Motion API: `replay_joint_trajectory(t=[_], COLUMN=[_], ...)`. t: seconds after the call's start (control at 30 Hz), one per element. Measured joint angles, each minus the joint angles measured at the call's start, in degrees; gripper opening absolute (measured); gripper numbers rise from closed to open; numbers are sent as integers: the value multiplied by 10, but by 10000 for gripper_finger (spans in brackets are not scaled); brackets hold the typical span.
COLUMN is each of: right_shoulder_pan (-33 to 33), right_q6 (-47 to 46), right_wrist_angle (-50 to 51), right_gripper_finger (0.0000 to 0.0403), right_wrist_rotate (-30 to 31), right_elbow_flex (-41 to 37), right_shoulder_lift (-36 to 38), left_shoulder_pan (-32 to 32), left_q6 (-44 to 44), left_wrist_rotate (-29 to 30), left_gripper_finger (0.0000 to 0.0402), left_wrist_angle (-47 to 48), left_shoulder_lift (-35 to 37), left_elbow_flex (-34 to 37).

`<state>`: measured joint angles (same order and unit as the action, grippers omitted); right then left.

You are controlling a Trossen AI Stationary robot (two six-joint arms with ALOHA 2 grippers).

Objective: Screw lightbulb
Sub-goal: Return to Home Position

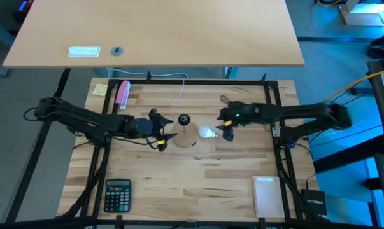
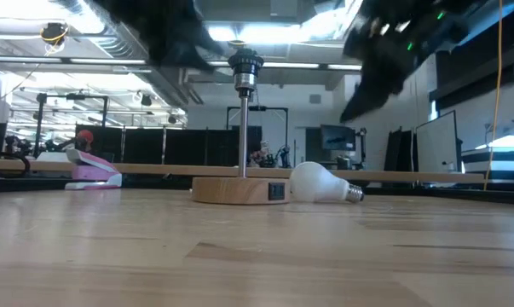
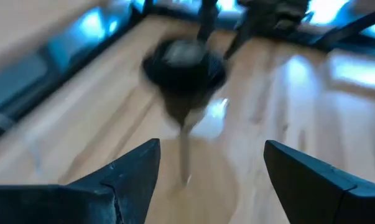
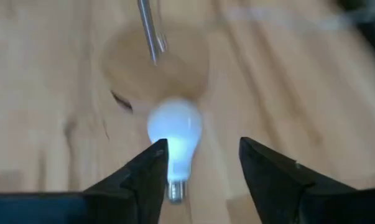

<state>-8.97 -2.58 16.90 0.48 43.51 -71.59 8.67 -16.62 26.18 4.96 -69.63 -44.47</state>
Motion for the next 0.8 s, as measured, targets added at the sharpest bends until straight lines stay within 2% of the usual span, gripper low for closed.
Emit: replay_joint_trajectory(t=[0.1,0.23,0.33,0.5,0.6,0.8], right_shoulder_pan=[0,0,-1,-1,-1,-1], right_q6=[8,28,44,43,30,29], right_wrist_angle=[-1,-28,-92,-216,-245,-207], right_gripper_finger=[178,126,82,14,7,39], right_wrist_rotate=[-3,-18,-37,-35,-19,20], right_elbow_flex=[0,-26,-85,-206,-248,-261], right_shoulder_lift=[64,149,223,357,429,515], left_shoulder_pan=[10,12,9,7,2,-9], left_q6=[52,103,129,146,126,119], left_wrist_rotate=[-2,-2,-1,-2,1,4], left_gripper_finger=[256,207,163,103,83,70], left_wrist_angle=[-34,-70,-128,-227,-229,-193], left_shoulder_lift=[27,60,91,164,210,259], left_elbow_flex=[0,16,61,164,214,266])
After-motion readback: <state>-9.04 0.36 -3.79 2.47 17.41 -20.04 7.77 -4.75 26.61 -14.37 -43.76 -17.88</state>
